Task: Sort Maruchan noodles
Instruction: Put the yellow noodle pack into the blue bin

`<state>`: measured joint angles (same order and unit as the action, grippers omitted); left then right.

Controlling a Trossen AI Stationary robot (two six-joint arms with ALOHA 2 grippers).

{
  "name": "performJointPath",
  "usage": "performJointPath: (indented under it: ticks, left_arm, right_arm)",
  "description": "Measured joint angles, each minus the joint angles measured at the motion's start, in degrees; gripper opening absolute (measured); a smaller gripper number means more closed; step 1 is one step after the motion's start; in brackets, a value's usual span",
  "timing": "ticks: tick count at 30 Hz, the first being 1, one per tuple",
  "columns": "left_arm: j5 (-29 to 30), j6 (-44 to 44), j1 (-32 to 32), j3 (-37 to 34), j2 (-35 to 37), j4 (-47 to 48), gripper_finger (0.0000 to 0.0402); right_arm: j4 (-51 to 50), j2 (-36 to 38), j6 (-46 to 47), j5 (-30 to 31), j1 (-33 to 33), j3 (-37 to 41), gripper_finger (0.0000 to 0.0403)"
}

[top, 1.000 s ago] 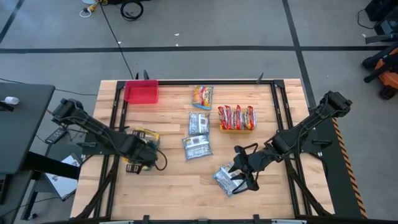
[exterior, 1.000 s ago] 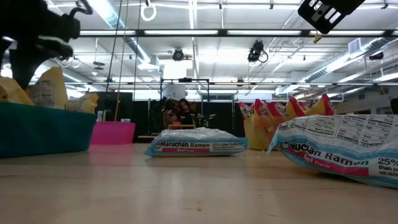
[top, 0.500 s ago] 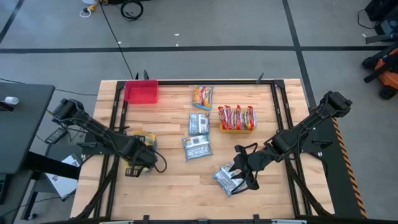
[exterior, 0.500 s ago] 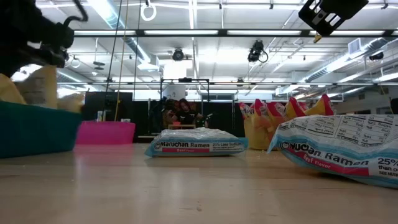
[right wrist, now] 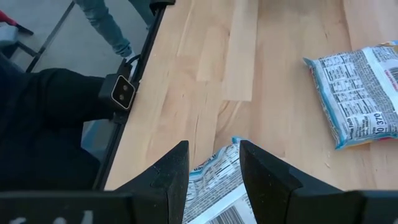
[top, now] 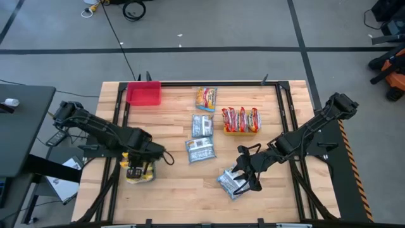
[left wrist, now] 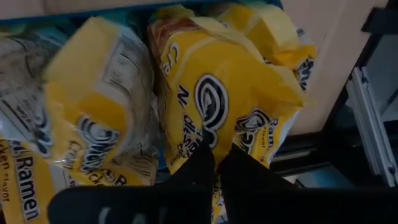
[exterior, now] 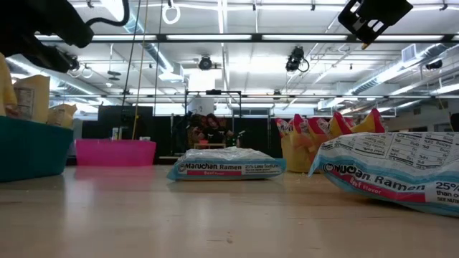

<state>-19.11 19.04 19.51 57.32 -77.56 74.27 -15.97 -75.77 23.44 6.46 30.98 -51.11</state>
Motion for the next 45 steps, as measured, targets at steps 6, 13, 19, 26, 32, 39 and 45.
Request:
performJointPath:
  ticks: [6,13,19,26,32,39,45]
  left_arm:
    - [2.86,4.06,-2.91,0.0,0.02,-0.47,0.0039]
    - [0.31,8.85,-4.96,1.25,0.02,3.39,0.0087]
    - [5.31,10.06,-3.89,4.99,2.76,7.19,0.011]
    - [11.89,14.62,0.37,-4.18,8.46,-1.04,0.0101]
    - [11.32,19.46,3.89,-12.35,8.67,-11.73,0.0088]
    - [8.47,22.19,3.63,-4.1,9.07,-1.84,0.0084]
    - [17.83,28.61,3.87,9.59,9.07,0.77,0.0084]
  right_arm:
    - [0.0,0.0,-0.5,0.1,-0.02,0.0,0.0147]
    - [-0.09,0.0,-0.54,0.13,0.71,0.0,0.0147]
    - [-0.38,0.0,-0.7,1.09,1.46,0.04,0.0147]
    - [6.31,0.0,0.43,1.18,1.68,6.37,0.0147]
    - [8.63,-0.02,4.86,1.02,1.68,10.52,0.0147]
    - [8.7,-0.02,3.78,0.76,1.68,9.1,0.0147]
    - [9.47,-0.02,0.44,1.25,1.5,8.26,0.0147]
